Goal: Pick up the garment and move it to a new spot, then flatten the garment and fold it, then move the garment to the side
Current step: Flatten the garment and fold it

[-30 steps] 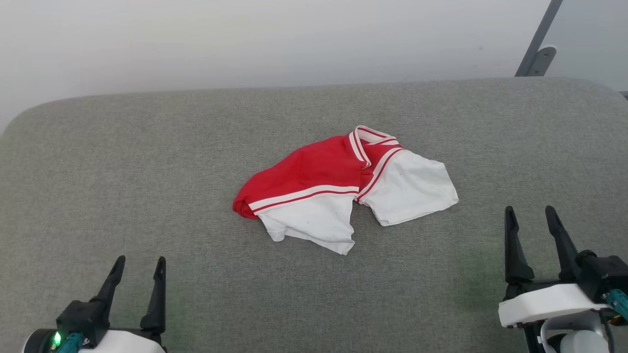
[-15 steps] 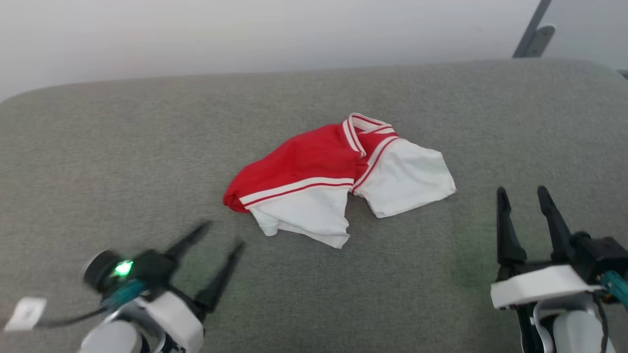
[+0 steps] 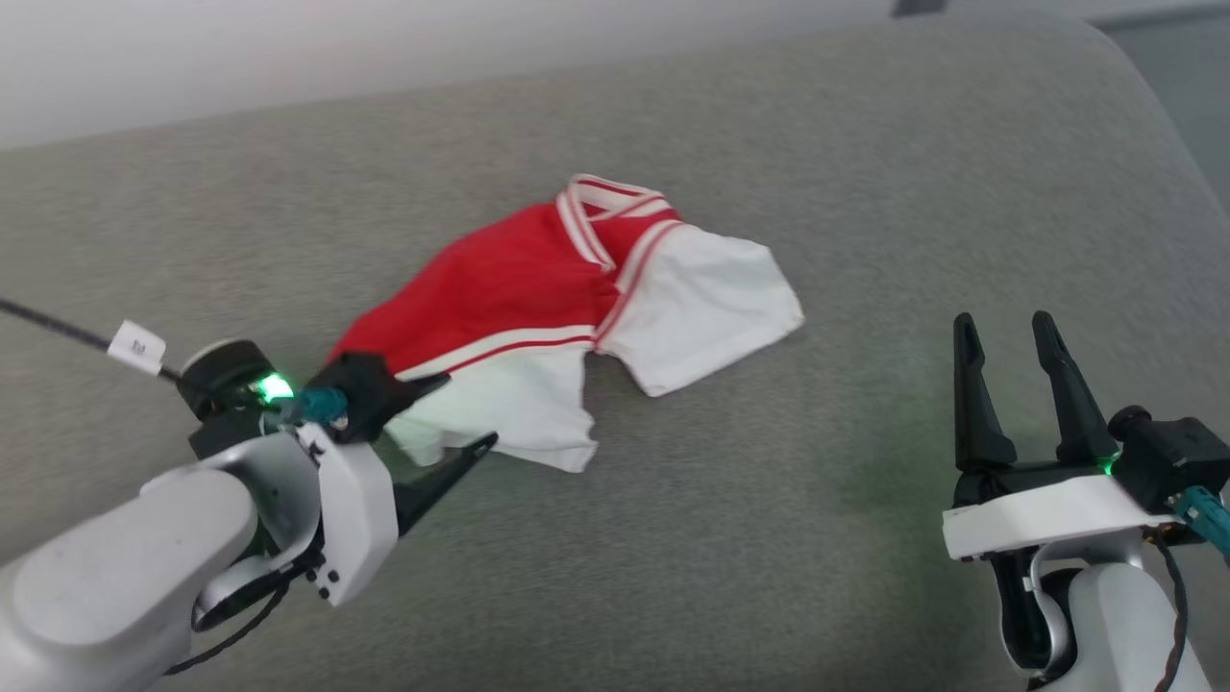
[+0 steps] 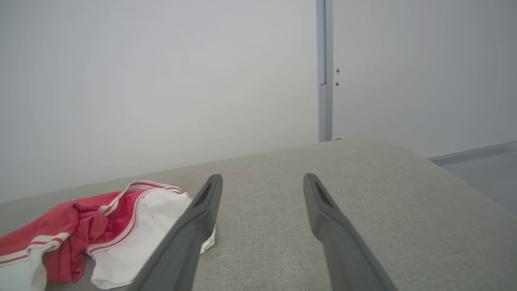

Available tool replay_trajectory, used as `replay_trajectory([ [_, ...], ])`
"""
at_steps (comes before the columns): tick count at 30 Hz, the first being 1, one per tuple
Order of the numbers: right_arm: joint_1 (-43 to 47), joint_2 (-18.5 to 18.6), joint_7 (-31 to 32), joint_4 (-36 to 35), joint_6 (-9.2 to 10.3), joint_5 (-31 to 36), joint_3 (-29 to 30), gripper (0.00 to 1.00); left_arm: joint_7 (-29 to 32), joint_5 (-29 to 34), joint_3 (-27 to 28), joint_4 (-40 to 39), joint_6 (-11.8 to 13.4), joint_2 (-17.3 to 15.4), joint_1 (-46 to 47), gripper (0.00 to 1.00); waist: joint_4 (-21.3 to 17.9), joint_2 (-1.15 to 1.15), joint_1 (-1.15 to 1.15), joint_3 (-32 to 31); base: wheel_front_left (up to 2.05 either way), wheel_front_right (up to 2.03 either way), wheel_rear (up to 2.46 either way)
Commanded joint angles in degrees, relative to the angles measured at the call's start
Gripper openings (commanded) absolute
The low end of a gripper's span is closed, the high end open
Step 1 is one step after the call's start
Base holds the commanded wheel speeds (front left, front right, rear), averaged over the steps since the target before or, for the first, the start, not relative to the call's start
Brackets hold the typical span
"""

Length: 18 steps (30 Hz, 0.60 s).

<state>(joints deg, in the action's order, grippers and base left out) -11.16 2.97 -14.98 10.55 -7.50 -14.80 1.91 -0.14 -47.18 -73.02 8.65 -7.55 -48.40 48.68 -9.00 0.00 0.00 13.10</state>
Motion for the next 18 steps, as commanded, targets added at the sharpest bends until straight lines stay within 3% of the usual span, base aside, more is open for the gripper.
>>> replay_trajectory([
  [1,-0.82,-0.01,-0.29,-0.04,0.02,-0.55,-0.17,1.0,1.93,-0.76,-0.46,-0.23,0.15,0.28,-0.05,1.0,-2.78,0.0,0.0,1.93,0.0,0.0,0.0],
  [6,-1.3,-0.02,-0.29,-0.2,0.02,-1.64,-0.28,1.0,6.5,-0.28,-0.3,-1.83,0.15,-0.93,-1.84,1.0,-5.59,0.0,0.0,2.93,0.0,0.0,0.0],
  [14,-1.15,-0.02,-0.29,-0.57,0.02,-2.46,-0.47,1.0,5.03,1.64,-0.37,1.02,0.15,-1.53,-2.87,1.0,-7.54,0.0,0.0,3.77,0.0,0.0,0.0],
  [16,-1.31,-0.02,-0.29,-0.6,0.02,-2.66,-0.54,1.0,5.39,2.31,-0.32,1.33,0.14,-1.36,-2.96,0.87,-7.82,0.0,0.0,3.93,0.0,0.0,0.0],
  [17,-1.39,-0.01,-0.29,-0.62,0.02,-2.7,-0.55,1.0,5.36,2.63,-0.3,1.66,0.14,-1.3,-2.94,0.89,-7.94,0.0,0.0,4.01,0.0,0.0,0.0],
  [18,-1.48,-0.01,-0.29,-0.64,0.02,-2.75,-0.54,1.0,5.19,2.7,-0.34,2.18,0.14,-1.21,-2.87,0.78,-8.02,0.0,0.0,4.08,0.0,0.0,0.0],
])
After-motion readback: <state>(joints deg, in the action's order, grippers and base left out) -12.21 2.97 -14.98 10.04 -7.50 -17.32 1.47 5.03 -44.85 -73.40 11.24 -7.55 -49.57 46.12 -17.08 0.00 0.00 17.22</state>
